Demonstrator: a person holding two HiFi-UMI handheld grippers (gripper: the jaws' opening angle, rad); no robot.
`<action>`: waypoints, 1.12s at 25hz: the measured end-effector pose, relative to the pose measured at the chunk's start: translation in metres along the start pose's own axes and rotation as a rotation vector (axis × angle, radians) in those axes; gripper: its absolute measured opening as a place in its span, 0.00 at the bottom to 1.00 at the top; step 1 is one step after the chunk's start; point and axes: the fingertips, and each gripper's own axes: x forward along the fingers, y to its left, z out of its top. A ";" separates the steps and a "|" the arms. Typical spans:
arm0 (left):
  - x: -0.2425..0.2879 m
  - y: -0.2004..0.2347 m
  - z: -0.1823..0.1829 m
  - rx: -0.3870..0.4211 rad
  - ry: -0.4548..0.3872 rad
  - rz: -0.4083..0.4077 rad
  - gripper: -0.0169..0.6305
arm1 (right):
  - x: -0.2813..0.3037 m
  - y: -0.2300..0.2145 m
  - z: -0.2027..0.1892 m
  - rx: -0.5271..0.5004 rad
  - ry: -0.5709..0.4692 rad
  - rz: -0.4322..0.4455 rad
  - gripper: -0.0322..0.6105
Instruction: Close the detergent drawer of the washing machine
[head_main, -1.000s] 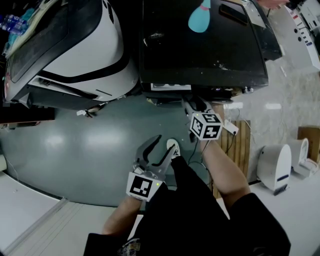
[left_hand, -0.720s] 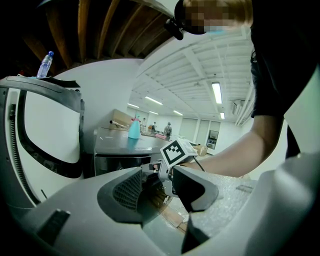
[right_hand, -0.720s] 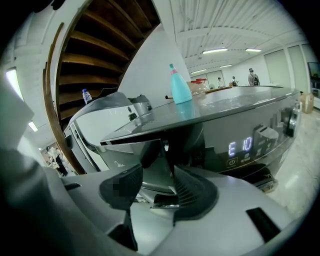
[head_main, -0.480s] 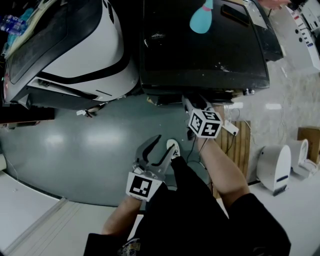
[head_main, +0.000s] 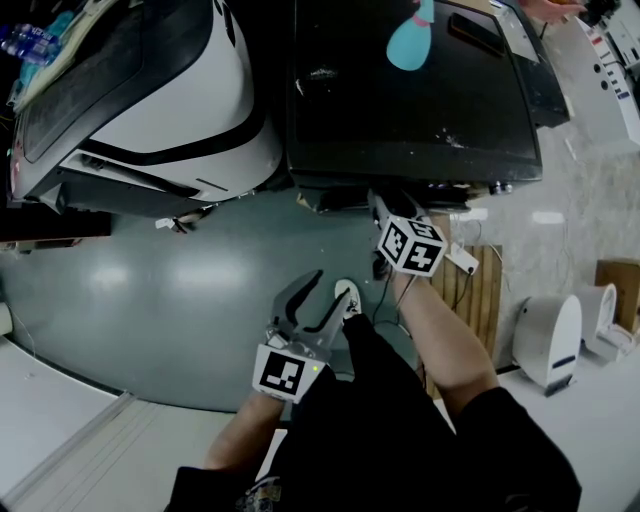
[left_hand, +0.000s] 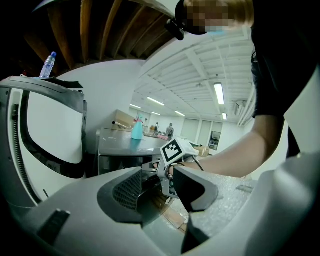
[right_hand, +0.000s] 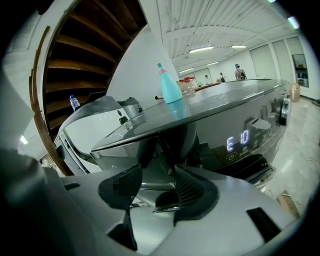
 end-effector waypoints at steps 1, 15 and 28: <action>-0.001 0.000 0.000 0.000 -0.001 0.002 0.30 | 0.000 0.000 0.000 -0.002 0.000 -0.002 0.37; -0.049 0.002 0.016 0.021 -0.048 0.055 0.30 | -0.035 0.028 0.011 -0.063 -0.051 0.033 0.05; -0.158 0.002 0.023 0.040 -0.086 0.106 0.03 | -0.151 0.167 0.024 -0.262 -0.190 0.271 0.05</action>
